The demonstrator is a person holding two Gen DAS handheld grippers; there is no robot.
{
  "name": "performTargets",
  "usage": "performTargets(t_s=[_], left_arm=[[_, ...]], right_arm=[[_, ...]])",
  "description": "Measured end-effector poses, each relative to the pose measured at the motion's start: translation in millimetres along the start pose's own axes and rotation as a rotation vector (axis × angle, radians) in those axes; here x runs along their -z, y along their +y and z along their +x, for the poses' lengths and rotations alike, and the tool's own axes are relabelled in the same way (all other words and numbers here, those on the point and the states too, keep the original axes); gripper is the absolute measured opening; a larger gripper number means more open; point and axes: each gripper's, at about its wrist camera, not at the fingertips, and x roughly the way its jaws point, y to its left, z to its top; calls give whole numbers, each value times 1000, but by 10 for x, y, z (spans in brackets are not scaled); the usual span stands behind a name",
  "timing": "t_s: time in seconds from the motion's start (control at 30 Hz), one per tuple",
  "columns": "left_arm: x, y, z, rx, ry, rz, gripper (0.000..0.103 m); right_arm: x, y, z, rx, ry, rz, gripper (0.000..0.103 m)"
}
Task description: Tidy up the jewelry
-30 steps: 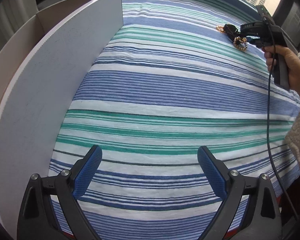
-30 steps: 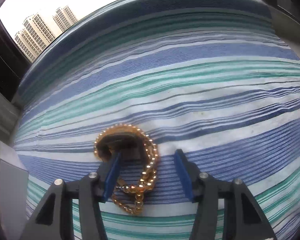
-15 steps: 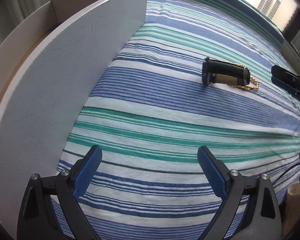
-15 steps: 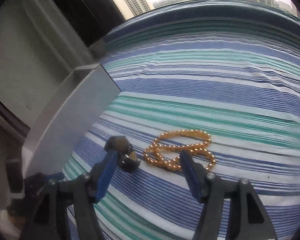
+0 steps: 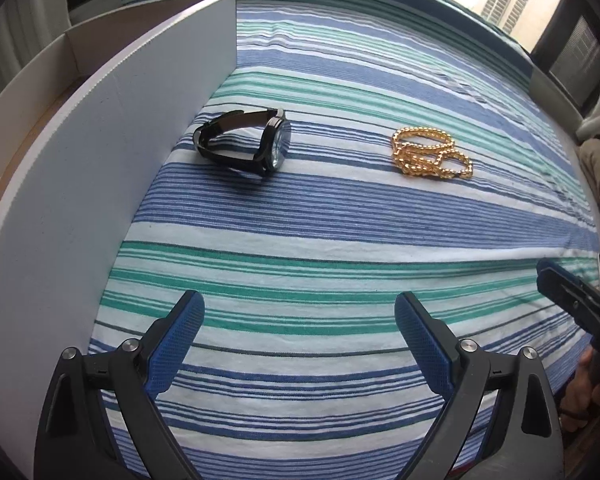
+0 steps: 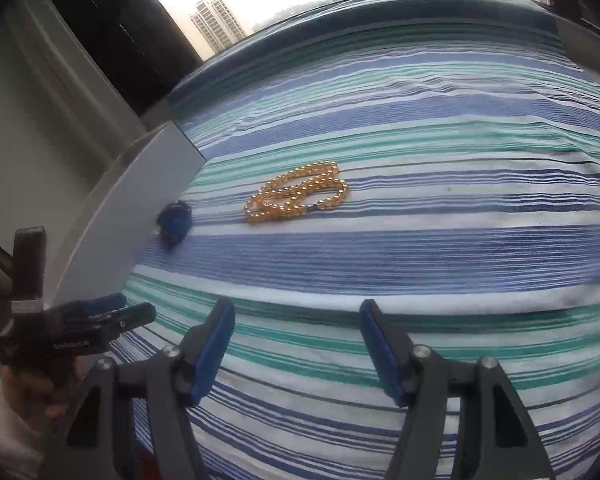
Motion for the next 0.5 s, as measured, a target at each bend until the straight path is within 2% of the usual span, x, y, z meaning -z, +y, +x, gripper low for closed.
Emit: performTargets(t_s=[0.1,0.2,0.37,0.5], left_arm=[[-217,-50,-109,25,-82,56,96],[-497,-33,-58,31,-108,92,96],[-818,81,324,-17,-46,73,96],[-890,95,472,-21,-18,108,95]], right_arm=[[82,38,-42,-7,-1,-7,66],[104,76,-77,-18,-1,-12,66],[44,140,-91,11,17,-30,66],[-214,264,-60,76,46,-139,66]])
